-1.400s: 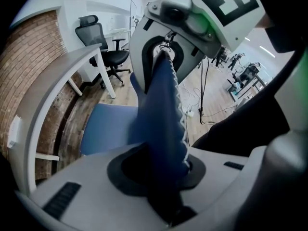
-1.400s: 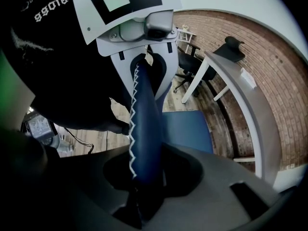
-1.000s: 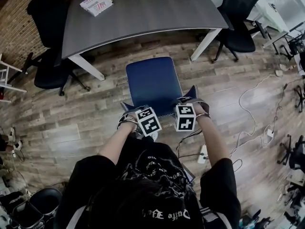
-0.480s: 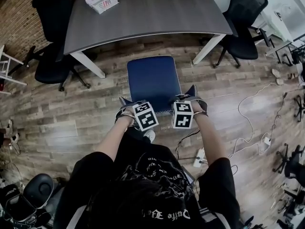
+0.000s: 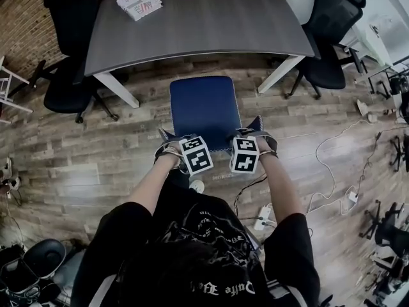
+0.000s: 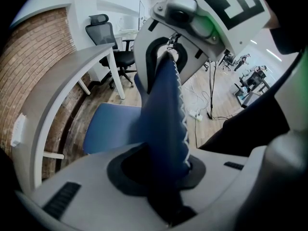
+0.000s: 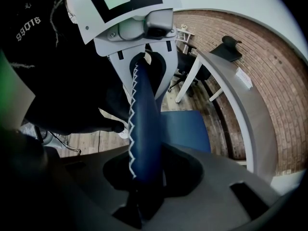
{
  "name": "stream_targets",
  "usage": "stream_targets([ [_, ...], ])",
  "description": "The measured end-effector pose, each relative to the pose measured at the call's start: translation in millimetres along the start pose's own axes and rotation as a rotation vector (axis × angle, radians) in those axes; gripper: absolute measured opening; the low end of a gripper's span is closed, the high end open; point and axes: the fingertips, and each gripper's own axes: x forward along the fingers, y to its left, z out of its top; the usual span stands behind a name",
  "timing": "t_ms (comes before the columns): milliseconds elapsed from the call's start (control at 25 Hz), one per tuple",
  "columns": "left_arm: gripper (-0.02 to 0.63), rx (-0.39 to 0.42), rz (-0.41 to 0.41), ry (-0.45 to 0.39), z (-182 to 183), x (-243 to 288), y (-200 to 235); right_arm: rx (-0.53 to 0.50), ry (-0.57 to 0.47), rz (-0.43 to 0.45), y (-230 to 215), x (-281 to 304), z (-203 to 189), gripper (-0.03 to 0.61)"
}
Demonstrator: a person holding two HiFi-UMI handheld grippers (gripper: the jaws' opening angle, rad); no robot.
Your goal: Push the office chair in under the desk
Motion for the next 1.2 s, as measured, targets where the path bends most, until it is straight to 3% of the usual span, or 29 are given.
stream_targets([
  [840,0.086,0.027,0.006,0.003,10.1,-3.5,71.0,-0.009,0.013,0.009,-70.3,7.5,0.3,0.086],
  [1200,0.092,0.044,-0.04,0.01,14.0,-4.2,87.1,0.013,0.015,0.029,-89.4,8.3,-0.5,0.089],
])
